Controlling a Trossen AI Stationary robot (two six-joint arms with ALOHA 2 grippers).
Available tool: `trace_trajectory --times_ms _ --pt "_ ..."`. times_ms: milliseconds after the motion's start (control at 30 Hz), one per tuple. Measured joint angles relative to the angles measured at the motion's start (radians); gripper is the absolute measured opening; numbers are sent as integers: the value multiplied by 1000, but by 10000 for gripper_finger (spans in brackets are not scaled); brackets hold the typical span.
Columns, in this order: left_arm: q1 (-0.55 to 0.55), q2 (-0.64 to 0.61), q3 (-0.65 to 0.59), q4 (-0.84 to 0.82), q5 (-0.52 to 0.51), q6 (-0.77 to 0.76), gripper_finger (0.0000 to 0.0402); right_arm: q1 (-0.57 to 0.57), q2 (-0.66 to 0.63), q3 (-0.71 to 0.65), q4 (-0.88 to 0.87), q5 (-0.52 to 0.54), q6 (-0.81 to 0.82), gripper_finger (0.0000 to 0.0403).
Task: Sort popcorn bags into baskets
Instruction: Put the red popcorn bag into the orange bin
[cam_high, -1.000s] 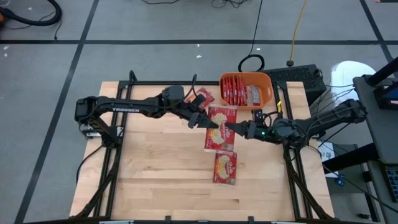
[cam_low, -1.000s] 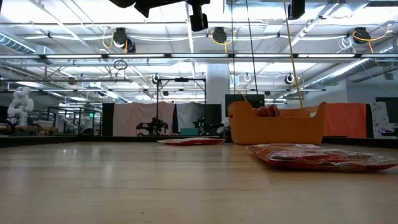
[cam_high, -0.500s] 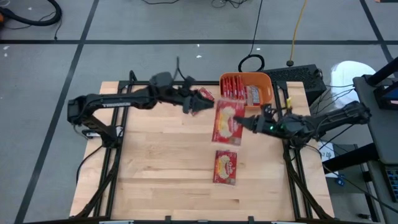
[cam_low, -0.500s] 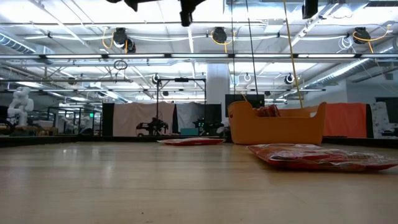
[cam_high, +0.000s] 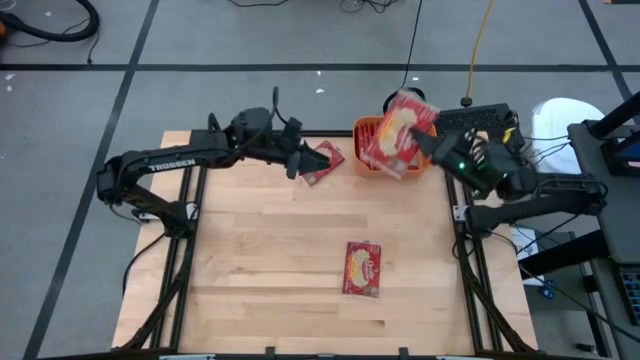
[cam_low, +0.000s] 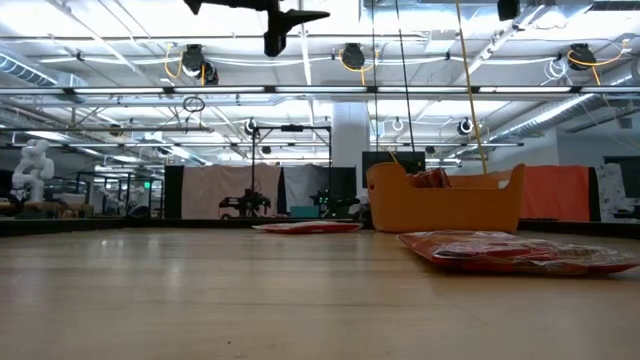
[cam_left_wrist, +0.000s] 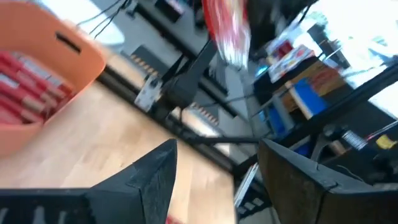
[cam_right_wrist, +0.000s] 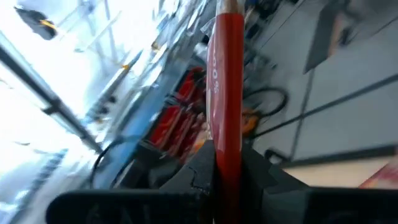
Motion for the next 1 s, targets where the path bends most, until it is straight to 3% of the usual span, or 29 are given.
trace_trajectory --times_ms 300,433,733,1000 --pt "-27 1 -1 -155 -111 72 214 -229 73 281 -423 -2 -152 22" --pt "-26 1 -1 -161 -147 89 214 -332 147 389 -516 -24 -248 22" --pt "-3 1 -1 -167 -184 113 214 -580 330 466 -579 -313 -385 22" --pt "11 1 -1 -185 -172 97 214 -741 466 466 -490 -589 -423 22"
